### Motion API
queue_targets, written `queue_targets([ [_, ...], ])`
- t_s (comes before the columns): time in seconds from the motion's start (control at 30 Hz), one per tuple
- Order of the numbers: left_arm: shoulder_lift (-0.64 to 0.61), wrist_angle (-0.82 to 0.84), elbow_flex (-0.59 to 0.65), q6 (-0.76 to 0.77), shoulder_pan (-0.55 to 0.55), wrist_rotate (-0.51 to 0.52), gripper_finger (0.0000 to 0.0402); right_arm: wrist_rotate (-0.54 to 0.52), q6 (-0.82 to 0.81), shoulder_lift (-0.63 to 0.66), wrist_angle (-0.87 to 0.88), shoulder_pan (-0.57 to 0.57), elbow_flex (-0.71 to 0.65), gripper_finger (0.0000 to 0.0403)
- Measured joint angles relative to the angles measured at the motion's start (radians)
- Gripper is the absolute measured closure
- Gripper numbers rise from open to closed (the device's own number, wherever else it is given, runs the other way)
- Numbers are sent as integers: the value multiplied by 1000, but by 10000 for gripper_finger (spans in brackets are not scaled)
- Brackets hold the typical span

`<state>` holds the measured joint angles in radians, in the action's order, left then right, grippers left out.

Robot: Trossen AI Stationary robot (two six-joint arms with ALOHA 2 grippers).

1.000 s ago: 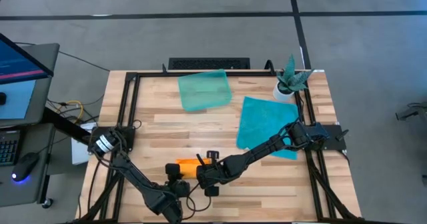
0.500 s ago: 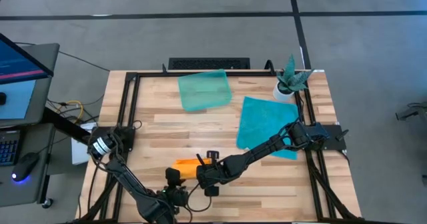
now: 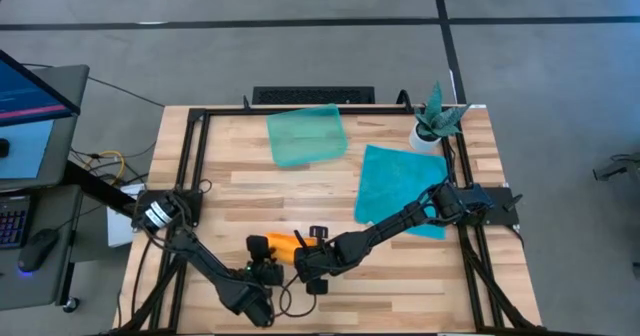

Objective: Roll microfiber towels into tight, uniform cylinder then place into a basket
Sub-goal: Roll the yellow microfiber towel

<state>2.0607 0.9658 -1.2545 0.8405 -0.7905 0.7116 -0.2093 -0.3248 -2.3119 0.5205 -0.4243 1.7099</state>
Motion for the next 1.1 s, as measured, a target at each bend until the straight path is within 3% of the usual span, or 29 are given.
queue_targets([
  [0.2, -6, -44, 59, 49, 11, 12, 259, -1, 33, 0, -2, -10, 0, 383],
  [0.43, -8, -114, 99, -30, 12, 23, 264, 3, 41, 0, -2, -11, 0, 378],
  [0.53, -6, -121, 100, -31, 12, 18, 293, 4, 61, 0, -1, -13, 0, 380],
  [0.67, -2, -122, 89, -34, 5, -19, 367, 18, 63, 0, -2, -18, 0, 384],
  [0.73, -1, -107, 68, -35, 4, -47, 389, 38, 60, 0, -5, -19, 0, 383],
  [0.83, 2, -55, 7, -35, 3, -117, 388, 63, 26, 0, -9, -22, 0, 379],
  [1.1, 8, 125, -215, -1, 0, -394, 397, 229, -26, -3, -97, -52, 0, 384],
])
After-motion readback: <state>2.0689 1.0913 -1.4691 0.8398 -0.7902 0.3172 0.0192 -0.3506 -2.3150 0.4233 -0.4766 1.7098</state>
